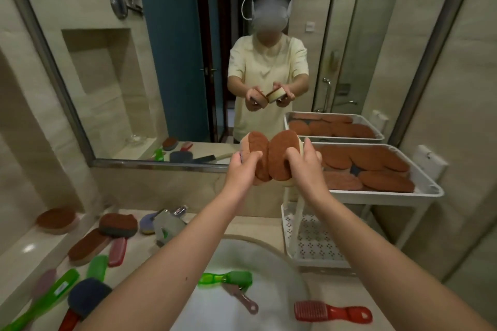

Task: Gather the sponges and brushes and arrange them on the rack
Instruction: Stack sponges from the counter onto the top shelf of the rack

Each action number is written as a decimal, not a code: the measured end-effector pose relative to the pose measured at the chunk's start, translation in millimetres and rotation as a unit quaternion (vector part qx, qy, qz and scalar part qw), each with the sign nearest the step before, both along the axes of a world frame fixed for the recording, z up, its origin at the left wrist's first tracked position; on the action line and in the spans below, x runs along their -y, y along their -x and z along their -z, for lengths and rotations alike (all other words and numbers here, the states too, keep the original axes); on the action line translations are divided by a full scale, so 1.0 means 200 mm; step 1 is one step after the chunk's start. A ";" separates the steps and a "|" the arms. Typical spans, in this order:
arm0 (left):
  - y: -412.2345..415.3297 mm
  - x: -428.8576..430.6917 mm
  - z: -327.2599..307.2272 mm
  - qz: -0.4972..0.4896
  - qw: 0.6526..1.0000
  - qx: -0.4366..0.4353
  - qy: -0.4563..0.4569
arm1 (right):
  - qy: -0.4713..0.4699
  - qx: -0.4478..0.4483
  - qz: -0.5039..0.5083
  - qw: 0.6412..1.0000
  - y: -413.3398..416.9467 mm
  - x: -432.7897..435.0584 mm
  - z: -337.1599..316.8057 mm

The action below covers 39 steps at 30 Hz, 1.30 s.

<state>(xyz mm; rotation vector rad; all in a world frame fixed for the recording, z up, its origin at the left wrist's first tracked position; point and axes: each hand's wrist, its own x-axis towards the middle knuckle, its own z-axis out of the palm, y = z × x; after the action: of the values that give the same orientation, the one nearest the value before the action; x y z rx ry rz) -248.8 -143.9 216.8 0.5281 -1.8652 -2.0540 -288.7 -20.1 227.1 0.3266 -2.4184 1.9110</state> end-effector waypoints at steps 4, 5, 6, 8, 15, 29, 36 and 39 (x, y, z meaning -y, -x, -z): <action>0.11 -0.12 -0.05 0.032 0.999 0.011 0.021 | 0.012 0.005 0.036 0.999 0.04 -0.15 -0.07; 0.13 -0.15 -0.07 0.040 0.999 0.013 0.024 | 0.019 0.002 0.043 0.999 0.05 -0.19 -0.08; 0.15 -0.17 -0.08 0.046 0.998 0.017 0.031 | 0.026 -0.002 0.048 0.999 0.06 -0.23 -0.09; 0.20 -0.23 -0.11 0.056 0.996 0.029 0.056 | 0.034 -0.012 0.051 0.998 0.10 -0.31 -0.10; 0.34 -0.37 -0.12 0.039 0.993 -0.018 0.106 | 0.026 -0.048 0.055 0.997 0.26 -0.48 -0.11; 0.51 -0.47 -0.05 0.012 0.992 -0.032 0.125 | -0.063 -0.050 0.002 0.997 0.49 -0.56 0.02; 0.59 -0.48 0.03 -0.037 0.982 -0.034 0.183 | -0.130 -0.070 0.024 0.989 0.56 -0.55 0.10; 0.61 -0.49 0.07 -0.041 0.977 -0.026 0.209 | -0.208 -0.094 0.059 0.972 0.56 -0.54 0.12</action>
<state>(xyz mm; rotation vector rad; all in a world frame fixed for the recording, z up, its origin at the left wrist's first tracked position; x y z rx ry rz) -371.5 -46.8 203.5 0.4252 -2.1228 -1.5436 -400.5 88.5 202.2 0.3481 -2.6200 1.2516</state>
